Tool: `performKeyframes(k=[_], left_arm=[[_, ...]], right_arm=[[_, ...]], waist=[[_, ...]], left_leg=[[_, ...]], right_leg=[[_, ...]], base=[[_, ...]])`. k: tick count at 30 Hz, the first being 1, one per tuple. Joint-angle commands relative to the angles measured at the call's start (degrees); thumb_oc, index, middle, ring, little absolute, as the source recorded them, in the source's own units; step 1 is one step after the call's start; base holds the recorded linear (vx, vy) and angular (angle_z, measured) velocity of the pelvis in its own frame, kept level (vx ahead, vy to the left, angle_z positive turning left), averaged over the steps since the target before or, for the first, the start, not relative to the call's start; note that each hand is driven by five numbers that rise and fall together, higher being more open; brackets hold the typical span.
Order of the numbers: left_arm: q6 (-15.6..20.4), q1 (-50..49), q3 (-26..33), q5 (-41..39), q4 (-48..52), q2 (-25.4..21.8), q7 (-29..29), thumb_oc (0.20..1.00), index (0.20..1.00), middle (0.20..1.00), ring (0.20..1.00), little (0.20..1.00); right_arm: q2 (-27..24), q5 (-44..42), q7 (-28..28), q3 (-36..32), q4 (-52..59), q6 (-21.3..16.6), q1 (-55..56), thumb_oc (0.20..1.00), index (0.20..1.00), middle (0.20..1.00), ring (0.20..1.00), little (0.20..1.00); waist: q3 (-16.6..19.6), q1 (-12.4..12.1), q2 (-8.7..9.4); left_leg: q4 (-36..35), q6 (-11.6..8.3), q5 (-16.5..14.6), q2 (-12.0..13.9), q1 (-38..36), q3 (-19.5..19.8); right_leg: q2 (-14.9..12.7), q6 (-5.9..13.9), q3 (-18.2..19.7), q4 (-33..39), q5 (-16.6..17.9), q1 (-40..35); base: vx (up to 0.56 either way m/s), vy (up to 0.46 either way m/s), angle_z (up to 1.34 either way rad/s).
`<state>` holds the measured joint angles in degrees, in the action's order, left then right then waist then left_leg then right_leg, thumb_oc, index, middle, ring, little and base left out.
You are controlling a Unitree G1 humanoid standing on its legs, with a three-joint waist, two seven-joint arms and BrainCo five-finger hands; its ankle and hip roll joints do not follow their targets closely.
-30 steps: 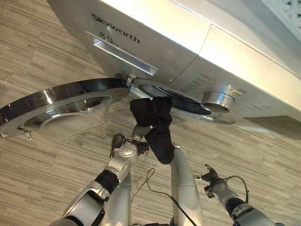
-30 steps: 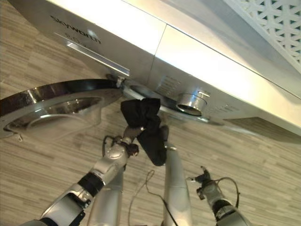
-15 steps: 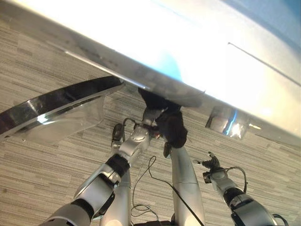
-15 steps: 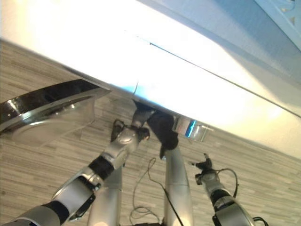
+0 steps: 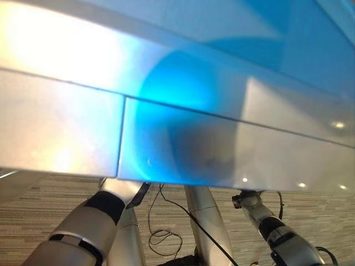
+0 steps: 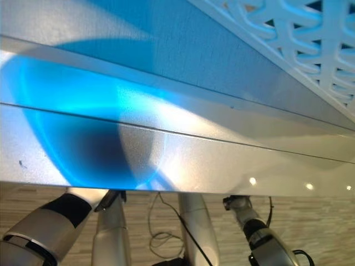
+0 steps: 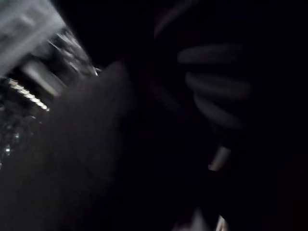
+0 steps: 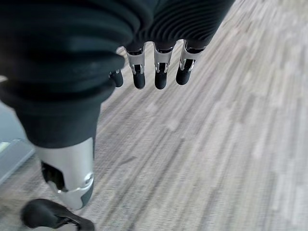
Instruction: Grab the laundry basket,head to the washer,open it,put in the laundry and shut it.
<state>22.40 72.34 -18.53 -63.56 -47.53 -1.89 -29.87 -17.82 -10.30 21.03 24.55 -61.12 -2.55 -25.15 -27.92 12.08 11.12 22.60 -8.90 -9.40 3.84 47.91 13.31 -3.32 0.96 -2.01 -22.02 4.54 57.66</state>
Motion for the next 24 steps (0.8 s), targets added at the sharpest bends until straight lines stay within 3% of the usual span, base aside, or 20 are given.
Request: performKeyframes(k=[1, 4, 7, 8, 9, 11, 12, 13, 14, 15, 16, 17, 20, 24], left_arm=[[0.92, 11.74, 2.01, -3.17, 3.89, 8.39, 4.44, 1.000, 1.000, 1.000, 1.000, 1.000], [-0.60, 8.24, 1.79, -1.44, 5.54, 9.23, 5.76, 1.000, 1.000, 1.000, 1.000, 1.000], [-4.73, 3.88, -4.36, 5.55, 7.91, 8.93, 7.97, 1.000, 1.000, 1.000, 1.000, 1.000], [-8.03, 0.57, -8.74, 10.83, 7.34, 7.94, 10.48, 1.000, 1.000, 1.000, 1.000, 1.000], [-8.03, 0.51, -8.79, 10.85, 7.38, 7.93, 10.47, 1.000, 1.000, 1.000, 1.000, 1.000], [-11.25, -3.95, -15.09, 19.12, 7.77, 4.99, 14.39, 1.000, 1.000, 1.000, 1.000, 1.000], [-11.25, -4.00, -15.12, 19.14, 7.80, 4.99, 14.37, 1.000, 1.000, 1.000, 1.000, 1.000], [-13.49, -8.21, -19.81, 26.55, 9.69, 2.18, 17.52, 1.000, 1.000, 1.000, 1.000, 1.000], [-13.49, -8.21, -19.82, 26.55, 9.69, 2.18, 17.52, 1.000, 1.000, 1.000, 1.000, 1.000], [-14.80, -12.10, -23.12, 32.08, 12.29, -0.48, 20.19, 1.000, 1.000, 1.000, 1.000, 1.000], [-14.81, -12.12, -23.13, 32.08, 12.31, -0.49, 20.18, 1.000, 1.000, 1.000, 1.000, 1.000], [-16.95, -17.62, -26.11, 38.06, 15.59, -4.03, 24.02, 1.000, 1.000, 1.000, 1.000, 1.000], [-18.41, -21.41, -27.67, 42.37, 17.32, -5.65, 27.20, 1.000, 1.000, 1.000, 1.000, 1.000], [-19.52, -32.86, -28.76, 48.26, 17.60, -7.81, 31.57, 1.000, 1.000, 1.000, 1.000, 1.000]], right_arm=[[-2.32, 0.16, -0.34, 2.04, -3.36, 1.28, 4.52, 1.000, 1.000, 1.000, 1.000, 1.000], [-1.94, 0.82, -1.40, 2.42, -6.62, 1.85, 4.48, 1.000, 1.000, 1.000, 1.000, 1.000], [-2.68, 1.57, -2.20, 2.12, -7.21, 2.29, 4.08, 1.000, 1.000, 1.000, 1.000, 1.000], [-3.60, 1.48, -2.72, 1.52, -7.51, 2.44, 3.53, 1.000, 1.000, 1.000, 1.000, 1.000], [-3.56, 1.48, -2.72, 1.51, -7.51, 2.43, 3.55, 1.000, 1.000, 1.000, 1.000, 1.000], [-4.47, 1.09, -3.80, 0.40, -7.68, 2.40, 3.08, 1.000, 1.000, 1.000, 1.000, 1.000], [-4.45, 1.09, -3.81, 0.39, -7.68, 2.39, 3.10, 1.000, 1.000, 1.000, 1.000, 1.000], [-4.89, 1.16, -4.80, -0.36, -7.87, 2.26, 2.87, 1.000, 1.000, 1.000, 1.000, 1.000], [-4.89, 1.16, -4.80, -0.36, -7.87, 2.26, 2.87, 1.000, 1.000, 1.000, 1.000, 1.000], [-4.78, 1.54, -5.77, -0.80, -8.41, 2.46, 2.97, 1.000, 1.000, 1.000, 1.000, 1.000], [-4.77, 1.54, -5.77, -0.80, -8.41, 2.46, 2.98, 1.000, 1.000, 1.000, 1.000, 1.000], [-4.80, 2.17, -7.10, -1.42, -8.89, 2.77, 3.03, 1.000, 1.000, 1.000, 1.000, 1.000], [-4.71, 2.96, -8.69, -1.19, -9.61, 3.03, 3.58, 1.000, 1.000, 1.000, 1.000, 1.000], [-4.31, 6.28, -11.73, -1.63, -11.55, 3.88, 7.67, 1.000, 1.000, 1.000, 1.000, 1.000]], waist=[[5.83, 0.35, -3.06], [6.11, -0.11, -3.44], [6.03, -0.76, -3.94], [6.16, -1.33, -4.58], [6.13, -1.35, -4.54], [6.21, -2.66, -5.67], [6.18, -2.68, -5.64], [6.25, -4.06, -6.51], [6.25, -4.06, -6.50], [6.42, -4.70, -6.92], [6.39, -4.72, -6.90], [7.03, -6.01, -7.92], [7.57, -7.07, -8.67], [11.11, -8.55, -10.29]], left_leg=[[-2.39, 3.54, -1.51, 1.93, -0.67, -1.22], [-4.21, 3.43, -0.72, 2.01, -2.77, -1.22], [-6.01, 3.17, 0.30, 2.03, -5.21, -1.23], [-7.43, 3.09, 1.00, 1.93, -6.81, -1.04], [-7.47, 3.09, 1.01, 1.94, -6.89, -1.05], [-10.11, 3.08, 2.43, 1.74, -9.66, -0.99], [-10.16, 3.08, 2.44, 1.75, -9.73, -1.00], [-12.37, 3.22, 3.51, 1.65, -12.03, -0.97], [-12.37, 3.22, 3.52, 1.65, -12.04, -0.97], [-14.53, 3.41, 5.78, 0.99, -13.23, -0.87], [-14.57, 3.41, 5.80, 1.01, -13.31, -0.88], [-17.38, 3.64, 6.58, 1.00, -16.68, -1.18], [-19.99, 3.86, 7.18, 1.14, -19.91, -1.26], [-25.09, 3.72, 7.80, 1.46, -28.30, -2.78]], right_leg=[[2.78, 2.17, 0.93, -2.05, -9.77, 0.90], [2.51, 2.30, 0.65, -0.82, -9.44, -1.22], [2.11, 2.28, 0.23, 0.05, -8.92, -3.49], [1.75, 2.25, -0.02, 0.92, -8.76, -5.12], [1.75, 2.25, -0.02, 0.94, -8.76, -5.19], [0.95, 2.60, -0.56, 3.16, -8.11, -8.03], [0.96, 2.60, -0.56, 3.19, -8.10, -8.10], [0.39, 3.00, -1.12, 5.11, -7.36, -10.46], [0.39, 3.00, -1.12, 5.11, -7.36, -10.46], [-0.71, 3.06, -1.82, 7.68, -5.12, -11.90], [-0.70, 3.05, -1.81, 7.71, -5.11, -11.96], [-1.15, 3.42, -2.48, 10.78, -4.08, -15.52], [-1.54, 3.60, -2.78, 13.25, -3.19, -18.73], [-2.27, 4.24, -3.58, 17.52, -2.33, -27.56]], base=[[0.02, -0.002, -0.04], [0.00, 0.000, 0.00], [0.00, 0.006, 0.01], [0.00, 0.015, 0.05], [0.00, 0.000, 0.00], [0.00, 0.028, 0.07], [0.01, 0.045, 0.15], [0.01, 0.028, 0.15], [-0.05, 0.072, 0.17], [-0.06, 0.044, 0.13], [-0.03, 0.095, 0.07], [0.03, 0.051, 0.01], [0.06, 0.081, 0.02], [0.13, 0.127, 0.06]])
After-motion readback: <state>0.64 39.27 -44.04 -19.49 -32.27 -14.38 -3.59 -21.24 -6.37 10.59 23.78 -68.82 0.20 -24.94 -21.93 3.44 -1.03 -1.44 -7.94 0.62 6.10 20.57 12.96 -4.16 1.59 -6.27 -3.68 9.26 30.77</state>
